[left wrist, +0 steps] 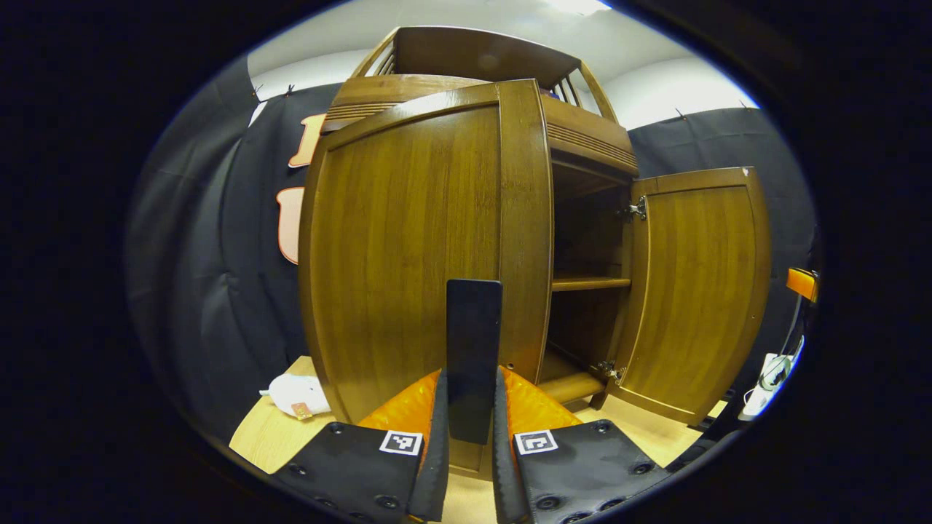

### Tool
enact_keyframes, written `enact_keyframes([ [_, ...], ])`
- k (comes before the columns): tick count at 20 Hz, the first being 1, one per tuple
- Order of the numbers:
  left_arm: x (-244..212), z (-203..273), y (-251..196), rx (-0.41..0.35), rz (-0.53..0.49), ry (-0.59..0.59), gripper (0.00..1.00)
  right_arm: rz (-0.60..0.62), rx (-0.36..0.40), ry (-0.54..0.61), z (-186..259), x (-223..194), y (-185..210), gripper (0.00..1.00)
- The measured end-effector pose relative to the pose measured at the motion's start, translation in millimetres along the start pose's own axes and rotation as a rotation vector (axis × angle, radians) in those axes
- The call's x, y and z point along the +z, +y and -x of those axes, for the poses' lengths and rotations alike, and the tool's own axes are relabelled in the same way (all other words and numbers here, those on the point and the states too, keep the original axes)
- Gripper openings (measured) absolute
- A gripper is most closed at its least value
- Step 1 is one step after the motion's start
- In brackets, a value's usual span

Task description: Open the right door of the double-door shoe cabinet with the right hand, and open the left door with the left hand.

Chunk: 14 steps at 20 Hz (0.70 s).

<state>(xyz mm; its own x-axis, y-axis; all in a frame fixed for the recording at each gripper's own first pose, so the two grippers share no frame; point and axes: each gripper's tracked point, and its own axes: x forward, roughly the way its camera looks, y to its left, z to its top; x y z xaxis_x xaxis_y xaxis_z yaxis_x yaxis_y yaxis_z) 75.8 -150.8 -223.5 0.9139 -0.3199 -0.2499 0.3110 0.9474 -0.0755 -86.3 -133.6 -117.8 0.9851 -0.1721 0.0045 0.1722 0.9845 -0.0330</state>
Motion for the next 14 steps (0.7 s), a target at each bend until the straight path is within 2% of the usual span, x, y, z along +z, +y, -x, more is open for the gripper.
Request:
enact_keyframes([
  [4, -0.1, 29.0, 20.1, 0.012, -0.002, -0.001, 0.34, -0.004, 0.042, -0.004, 3.6, 3.3, 25.2, 0.86],
  [8, 0.8, 55.2, 43.5, 0.033, 0.001, -0.011, 0.30, -0.014, 0.083, 0.000, -0.5, 5.8, 48.0, 0.86],
  [9, 0.5, 58.6, 48.7, 0.042, -0.006, -0.013, 0.34, -0.012, 0.093, 0.001, -0.7, 6.2, 53.9, 0.86],
  [10, -1.5, 62.6, 53.6, 0.055, -0.012, -0.013, 0.34, -0.012, 0.104, 0.001, -0.5, 6.6, 59.9, 0.86],
  [11, -0.4, 67.1, 57.3, 0.065, -0.033, -0.013, 0.21, -0.013, 0.115, 0.002, 0.2, 7.6, 66.1, 0.86],
  [12, -2.0, 70.7, 60.4, 0.068, -0.047, -0.015, 0.24, -0.013, 0.125, 0.002, 0.4, 7.7, 71.9, 0.86],
  [14, -2.2, 77.5, 74.3, 0.099, -0.074, -0.023, 0.19, -0.010, 0.137, 0.000, 1.7, 9.1, 80.7, 0.86],
])
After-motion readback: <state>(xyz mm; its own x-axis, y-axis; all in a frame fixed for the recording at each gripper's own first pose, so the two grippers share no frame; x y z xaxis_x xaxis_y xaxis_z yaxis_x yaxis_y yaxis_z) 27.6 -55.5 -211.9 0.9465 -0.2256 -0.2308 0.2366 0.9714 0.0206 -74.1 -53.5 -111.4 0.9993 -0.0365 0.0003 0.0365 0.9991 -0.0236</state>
